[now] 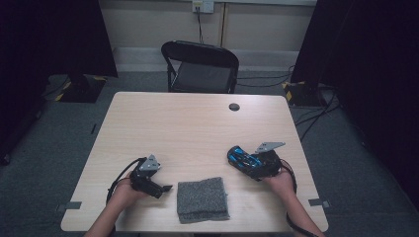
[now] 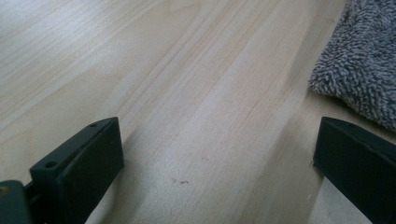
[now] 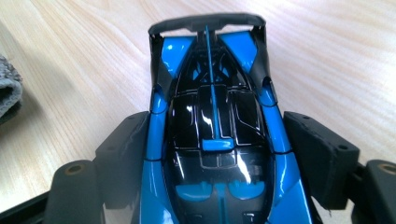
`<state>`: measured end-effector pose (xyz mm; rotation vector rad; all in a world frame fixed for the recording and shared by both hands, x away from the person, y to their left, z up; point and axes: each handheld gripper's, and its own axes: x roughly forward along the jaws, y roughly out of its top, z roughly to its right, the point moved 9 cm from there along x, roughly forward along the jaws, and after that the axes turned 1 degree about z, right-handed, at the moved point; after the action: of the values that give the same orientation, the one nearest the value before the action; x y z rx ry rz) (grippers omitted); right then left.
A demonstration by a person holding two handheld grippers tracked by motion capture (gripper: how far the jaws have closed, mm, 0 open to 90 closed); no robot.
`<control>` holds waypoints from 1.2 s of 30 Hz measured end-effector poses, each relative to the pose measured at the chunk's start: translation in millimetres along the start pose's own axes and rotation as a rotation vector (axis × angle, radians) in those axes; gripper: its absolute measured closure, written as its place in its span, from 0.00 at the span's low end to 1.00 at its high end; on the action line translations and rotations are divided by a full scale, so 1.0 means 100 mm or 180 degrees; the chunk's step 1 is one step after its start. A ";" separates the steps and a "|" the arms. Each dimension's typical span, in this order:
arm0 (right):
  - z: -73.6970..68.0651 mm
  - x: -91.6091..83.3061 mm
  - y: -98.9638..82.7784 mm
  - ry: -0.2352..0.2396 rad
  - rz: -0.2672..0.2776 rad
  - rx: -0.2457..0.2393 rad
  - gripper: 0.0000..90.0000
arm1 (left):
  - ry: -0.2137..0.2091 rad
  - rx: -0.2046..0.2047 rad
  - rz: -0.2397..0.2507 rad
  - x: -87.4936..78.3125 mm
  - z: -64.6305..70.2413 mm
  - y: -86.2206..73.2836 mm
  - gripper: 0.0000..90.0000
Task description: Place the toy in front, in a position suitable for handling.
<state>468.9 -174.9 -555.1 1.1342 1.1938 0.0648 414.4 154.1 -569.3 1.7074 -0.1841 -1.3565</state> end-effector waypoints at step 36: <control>-0.01 0.22 0.21 -0.0093 -0.0077 0.0057 0.29 | -0.0001 0.0001 -0.0001 0.00 0.00 0.00 0.01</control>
<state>487.8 -151.3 -555.0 1.1327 1.1841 0.0191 414.3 154.1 -569.3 1.7076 -0.1841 -1.3570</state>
